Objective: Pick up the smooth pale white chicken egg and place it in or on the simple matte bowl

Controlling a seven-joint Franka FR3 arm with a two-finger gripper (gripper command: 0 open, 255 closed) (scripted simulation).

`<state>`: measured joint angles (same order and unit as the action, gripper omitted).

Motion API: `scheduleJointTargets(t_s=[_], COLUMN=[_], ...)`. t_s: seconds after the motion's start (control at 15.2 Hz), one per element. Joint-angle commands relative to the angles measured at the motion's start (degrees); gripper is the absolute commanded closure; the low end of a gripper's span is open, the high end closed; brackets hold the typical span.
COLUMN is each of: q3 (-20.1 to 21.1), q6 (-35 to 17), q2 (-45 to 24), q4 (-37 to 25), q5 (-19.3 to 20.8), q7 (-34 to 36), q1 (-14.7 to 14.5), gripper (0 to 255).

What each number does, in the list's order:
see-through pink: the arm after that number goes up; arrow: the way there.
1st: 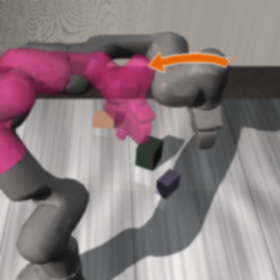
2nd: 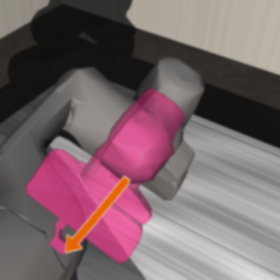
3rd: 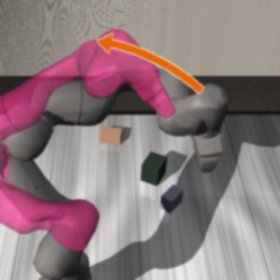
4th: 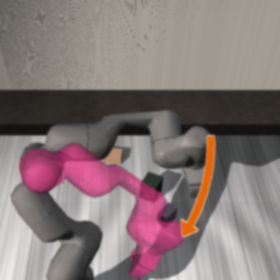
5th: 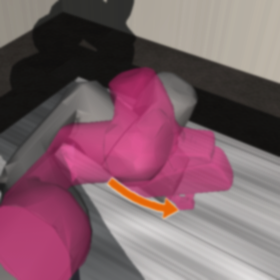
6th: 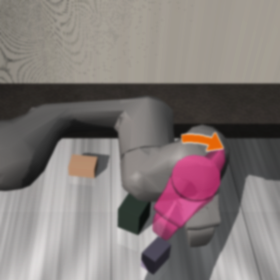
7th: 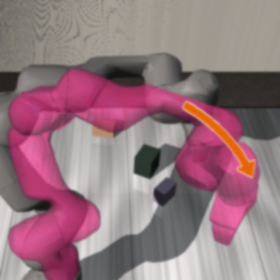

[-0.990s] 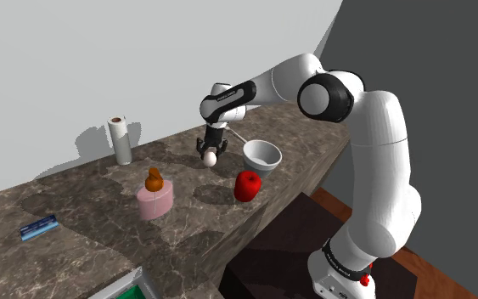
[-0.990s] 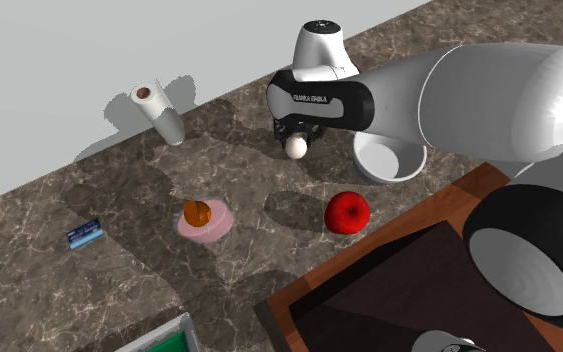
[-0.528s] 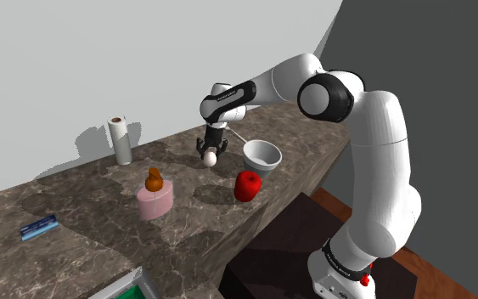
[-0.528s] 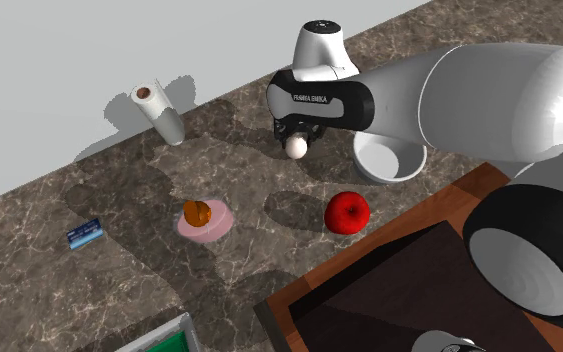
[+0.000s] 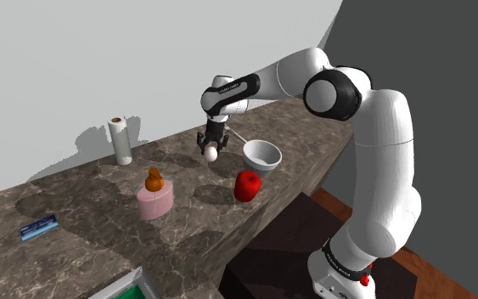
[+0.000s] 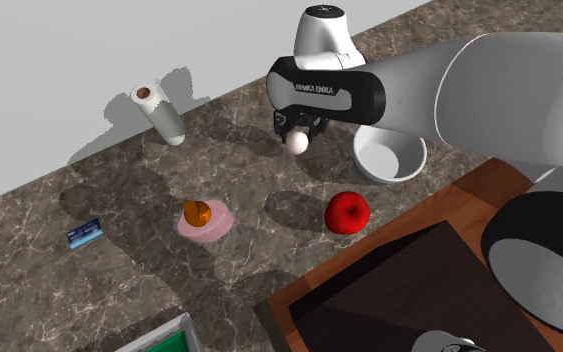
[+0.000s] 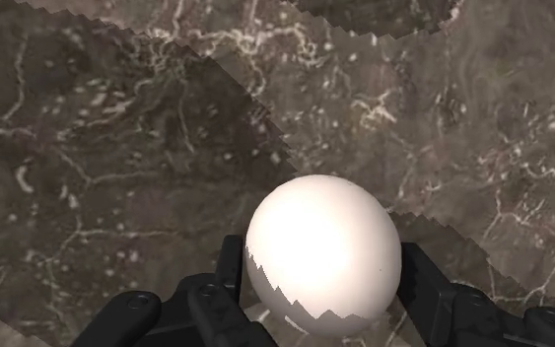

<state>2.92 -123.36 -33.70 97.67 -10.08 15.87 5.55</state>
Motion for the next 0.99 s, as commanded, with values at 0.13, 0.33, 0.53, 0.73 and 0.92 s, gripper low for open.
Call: scheduleJointTargets(t_s=[0.13, 0.33, 0.53, 0.73, 0.92], q3=[0.0, -0.1, -0.1, -0.1, -0.1], q6=[2.3, 3.9, 5.7, 7.4, 9.2], q2=[1.9, 3.2, 4.4, 5.6, 6.6], q4=[-0.4, -0.8, -1.3, -1.9, -2.7], q5=[0.1, 0.2, 0.3, 0.4, 0.5], q7=[0.4, 0.7, 1.0, 1.3, 1.6], q1=[0.0, 0.0, 0.0, 0.1, 0.1], gripper=[255, 255, 255, 255, 255])
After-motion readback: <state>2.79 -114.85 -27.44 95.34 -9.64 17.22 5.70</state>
